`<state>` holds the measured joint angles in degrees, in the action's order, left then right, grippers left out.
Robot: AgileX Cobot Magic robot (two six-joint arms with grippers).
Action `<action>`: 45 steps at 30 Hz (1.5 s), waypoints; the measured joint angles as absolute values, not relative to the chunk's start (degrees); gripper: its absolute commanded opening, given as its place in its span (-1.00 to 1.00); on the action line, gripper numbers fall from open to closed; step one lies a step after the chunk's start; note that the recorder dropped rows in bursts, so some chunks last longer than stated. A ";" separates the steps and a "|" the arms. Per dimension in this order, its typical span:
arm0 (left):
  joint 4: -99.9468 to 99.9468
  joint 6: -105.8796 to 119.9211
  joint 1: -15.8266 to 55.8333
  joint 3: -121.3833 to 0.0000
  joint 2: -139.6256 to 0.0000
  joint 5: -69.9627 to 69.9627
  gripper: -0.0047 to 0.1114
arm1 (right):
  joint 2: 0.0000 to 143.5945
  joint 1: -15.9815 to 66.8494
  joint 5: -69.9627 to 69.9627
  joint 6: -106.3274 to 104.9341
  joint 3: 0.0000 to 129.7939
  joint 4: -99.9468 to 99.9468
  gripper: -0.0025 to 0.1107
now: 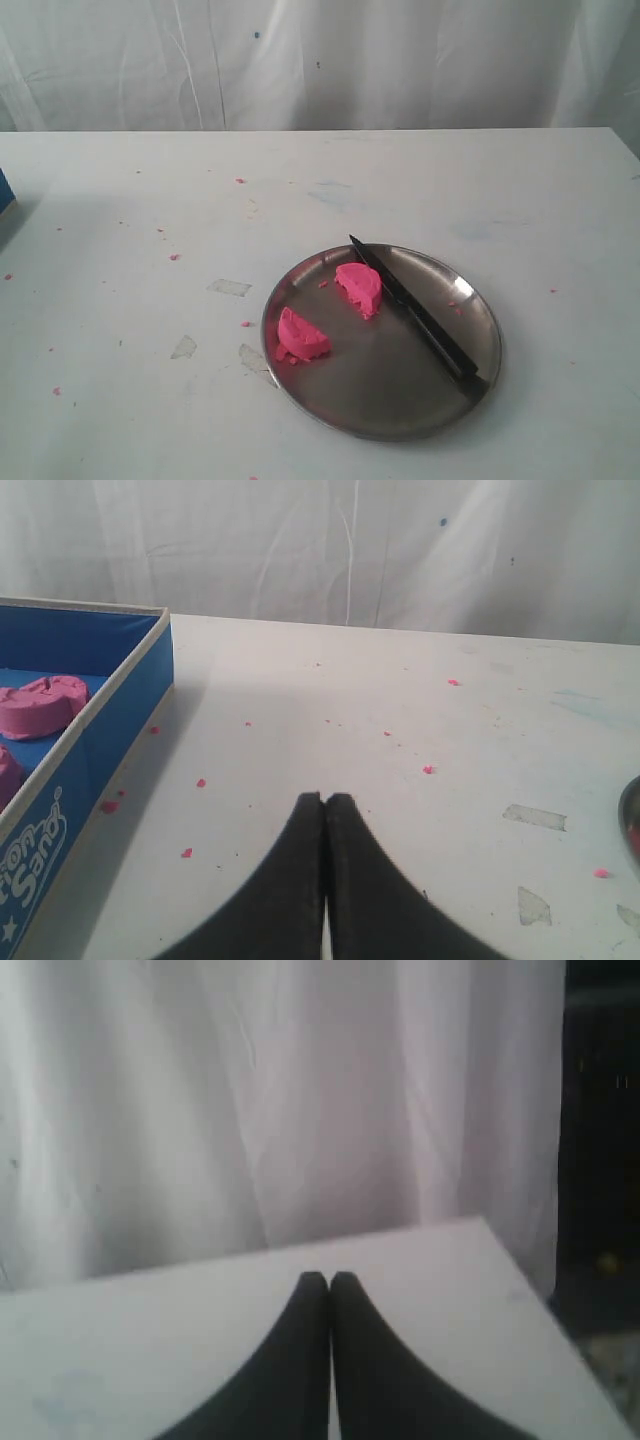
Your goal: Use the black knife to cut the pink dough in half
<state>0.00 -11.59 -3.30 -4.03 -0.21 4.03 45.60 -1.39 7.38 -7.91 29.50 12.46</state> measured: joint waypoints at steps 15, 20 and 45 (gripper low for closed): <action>0.00 -11.59 -3.30 -4.03 -0.21 4.03 -0.92 | 6.84 -1.49 -14.70 -15.88 23.85 11.98 -0.96; 0.00 -11.59 -3.30 -4.03 -0.21 4.03 -0.92 | 5.11 -1.59 -25.75 -16.11 22.01 11.89 -0.96; 0.00 -11.59 -3.30 -4.03 -0.21 3.89 -0.92 | 0.30 -1.71 -8.48 -15.34 3.96 10.80 -0.96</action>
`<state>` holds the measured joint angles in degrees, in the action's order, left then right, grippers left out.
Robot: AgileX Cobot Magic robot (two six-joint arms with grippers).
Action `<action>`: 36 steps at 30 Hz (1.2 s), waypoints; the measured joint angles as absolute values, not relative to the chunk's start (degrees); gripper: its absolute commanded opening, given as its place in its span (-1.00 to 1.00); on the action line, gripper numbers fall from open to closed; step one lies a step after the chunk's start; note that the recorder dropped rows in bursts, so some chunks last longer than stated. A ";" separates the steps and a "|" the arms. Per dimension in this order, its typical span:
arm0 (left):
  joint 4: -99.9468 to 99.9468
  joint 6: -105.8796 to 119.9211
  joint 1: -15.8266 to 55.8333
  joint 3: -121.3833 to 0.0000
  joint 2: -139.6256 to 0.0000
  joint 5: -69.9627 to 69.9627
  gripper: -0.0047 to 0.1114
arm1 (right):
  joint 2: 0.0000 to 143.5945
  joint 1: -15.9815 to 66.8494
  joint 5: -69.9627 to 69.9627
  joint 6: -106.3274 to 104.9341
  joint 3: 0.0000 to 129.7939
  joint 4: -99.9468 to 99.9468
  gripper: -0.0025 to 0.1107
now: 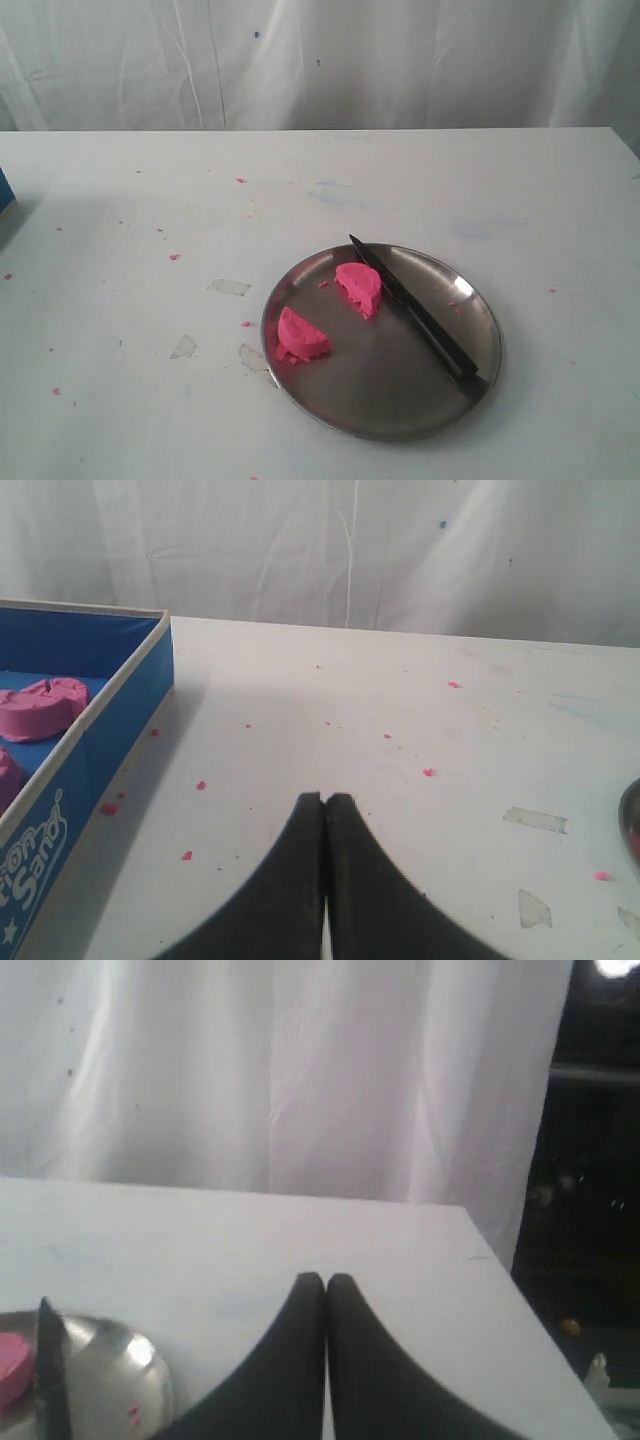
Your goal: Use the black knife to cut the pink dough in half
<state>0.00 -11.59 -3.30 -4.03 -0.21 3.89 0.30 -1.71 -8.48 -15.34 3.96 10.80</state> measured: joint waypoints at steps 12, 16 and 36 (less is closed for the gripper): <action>0.00 -11.59 -3.30 -4.03 -0.21 3.79 -0.92 | 0.30 3.13 -16.75 3.17 0.14 -4.65 -0.96; 0.00 -11.59 -3.30 -4.03 -0.21 3.79 -0.92 | 0.30 8.82 -17.17 3.17 0.14 -4.65 -0.96; 0.00 -11.59 -3.30 -4.03 -0.21 3.79 -0.92 | 0.30 10.70 -17.38 9.94 0.14 -4.36 -0.96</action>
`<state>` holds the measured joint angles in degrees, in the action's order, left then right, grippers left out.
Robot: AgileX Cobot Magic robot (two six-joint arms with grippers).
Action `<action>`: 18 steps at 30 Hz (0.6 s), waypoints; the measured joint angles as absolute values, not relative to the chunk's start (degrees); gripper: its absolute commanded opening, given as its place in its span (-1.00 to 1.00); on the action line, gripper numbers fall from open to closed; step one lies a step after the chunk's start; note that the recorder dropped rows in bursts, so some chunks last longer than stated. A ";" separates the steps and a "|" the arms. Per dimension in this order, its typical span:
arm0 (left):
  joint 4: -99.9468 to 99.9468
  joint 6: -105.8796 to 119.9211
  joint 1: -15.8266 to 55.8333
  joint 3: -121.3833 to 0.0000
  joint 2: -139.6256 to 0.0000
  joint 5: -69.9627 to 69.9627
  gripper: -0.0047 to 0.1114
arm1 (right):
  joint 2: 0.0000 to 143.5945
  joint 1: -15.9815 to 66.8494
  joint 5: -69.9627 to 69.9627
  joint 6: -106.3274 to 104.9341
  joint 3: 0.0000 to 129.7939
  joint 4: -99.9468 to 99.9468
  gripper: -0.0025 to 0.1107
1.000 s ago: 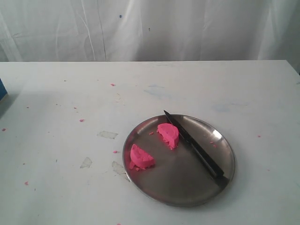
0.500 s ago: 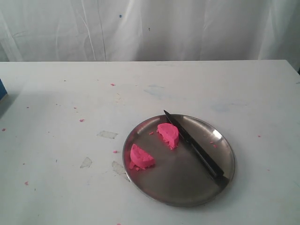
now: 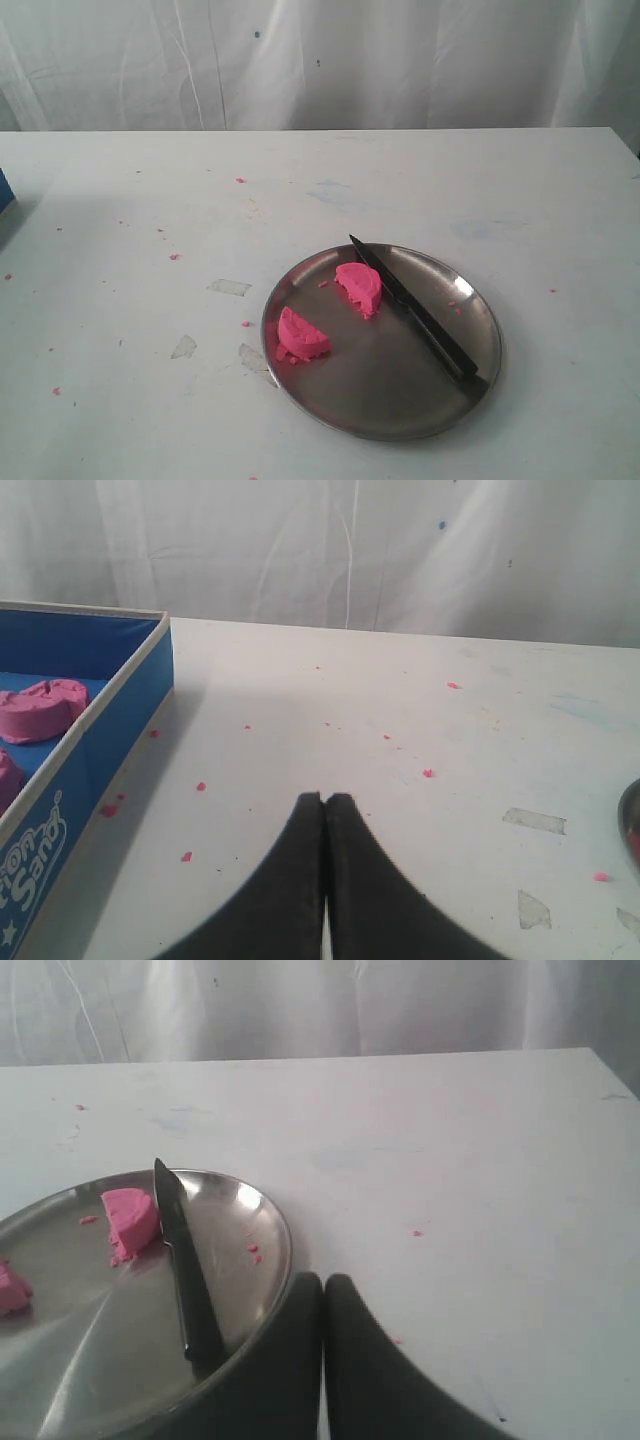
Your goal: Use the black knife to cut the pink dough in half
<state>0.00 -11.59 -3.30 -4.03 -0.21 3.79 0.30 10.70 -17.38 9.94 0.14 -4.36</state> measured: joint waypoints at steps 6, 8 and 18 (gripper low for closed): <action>0.00 -11.59 -1.31 -4.03 -0.21 3.79 -0.92 | 0.30 10.70 -17.43 9.94 0.14 -4.36 -0.96; 0.00 -11.59 0.89 -4.03 -0.21 3.79 -0.92 | 0.30 10.70 -17.43 9.94 0.14 -4.36 -0.96; 0.85 -11.59 5.81 -0.94 -0.21 1.30 -0.92 | 0.30 10.70 -17.52 9.94 0.14 -4.36 -0.96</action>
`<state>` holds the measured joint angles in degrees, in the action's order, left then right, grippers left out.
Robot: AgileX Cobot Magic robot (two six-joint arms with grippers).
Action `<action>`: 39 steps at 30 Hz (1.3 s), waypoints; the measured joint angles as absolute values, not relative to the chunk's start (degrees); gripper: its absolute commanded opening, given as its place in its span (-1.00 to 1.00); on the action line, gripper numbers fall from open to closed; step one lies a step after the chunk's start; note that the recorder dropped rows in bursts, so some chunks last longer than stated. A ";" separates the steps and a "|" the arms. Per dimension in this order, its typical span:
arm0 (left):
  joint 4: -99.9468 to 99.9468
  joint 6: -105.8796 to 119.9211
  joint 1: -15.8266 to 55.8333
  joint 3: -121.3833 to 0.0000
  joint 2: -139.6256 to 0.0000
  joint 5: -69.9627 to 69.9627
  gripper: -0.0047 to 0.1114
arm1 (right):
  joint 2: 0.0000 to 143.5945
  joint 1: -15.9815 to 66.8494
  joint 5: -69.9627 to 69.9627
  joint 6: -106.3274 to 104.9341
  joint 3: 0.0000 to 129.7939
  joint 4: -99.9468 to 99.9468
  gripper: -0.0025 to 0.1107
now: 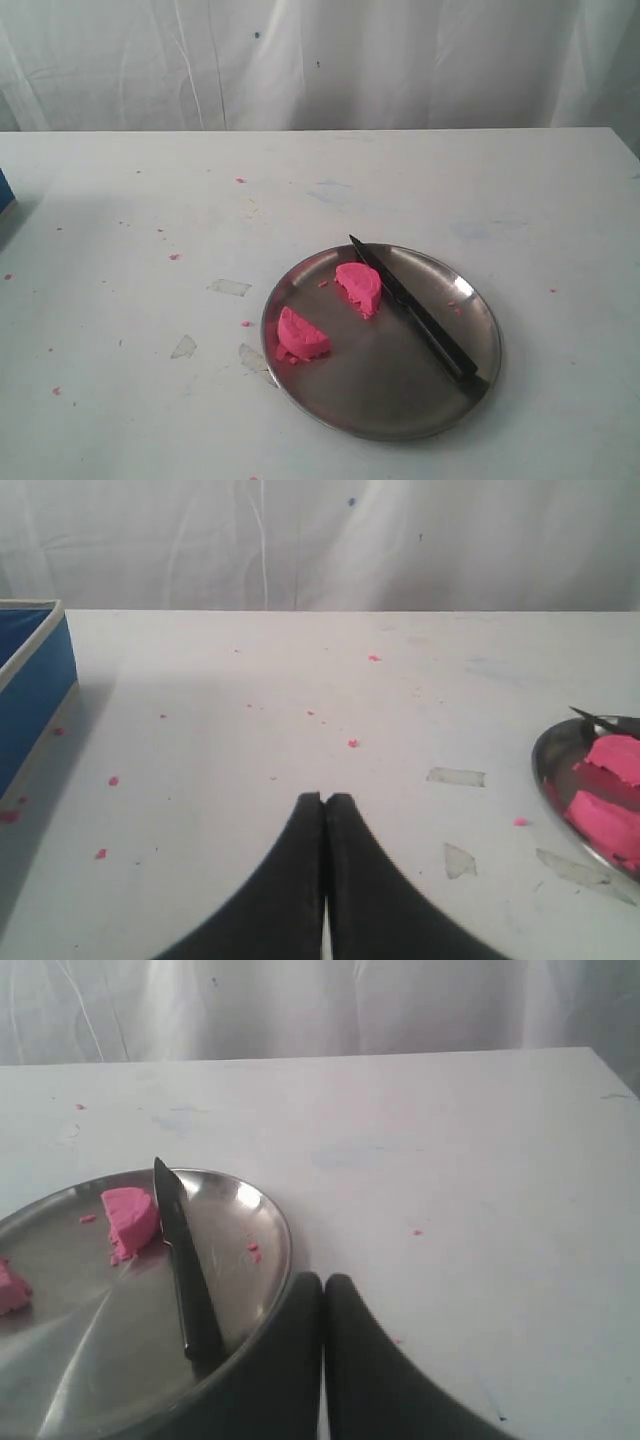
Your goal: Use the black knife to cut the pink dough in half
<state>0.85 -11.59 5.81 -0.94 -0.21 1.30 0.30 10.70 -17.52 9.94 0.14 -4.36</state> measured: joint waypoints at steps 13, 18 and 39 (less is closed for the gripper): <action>6.85 -8.05 -0.53 -0.20 -0.21 15.72 -0.92 | 0.30 10.70 -17.83 9.94 0.14 -4.36 -0.96; 2.33 -7.88 -4.79 -0.20 -0.21 15.94 -0.92 | 0.30 10.70 -17.93 9.94 0.14 -4.36 -0.96; 1.38 -4.15 -5.86 -0.20 -0.21 16.21 -0.92 | 0.30 10.70 -18.26 9.94 0.14 -4.36 -0.96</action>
<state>1.38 -4.15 -5.86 -0.20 -0.21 16.21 0.30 10.70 -18.26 9.94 0.14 -4.36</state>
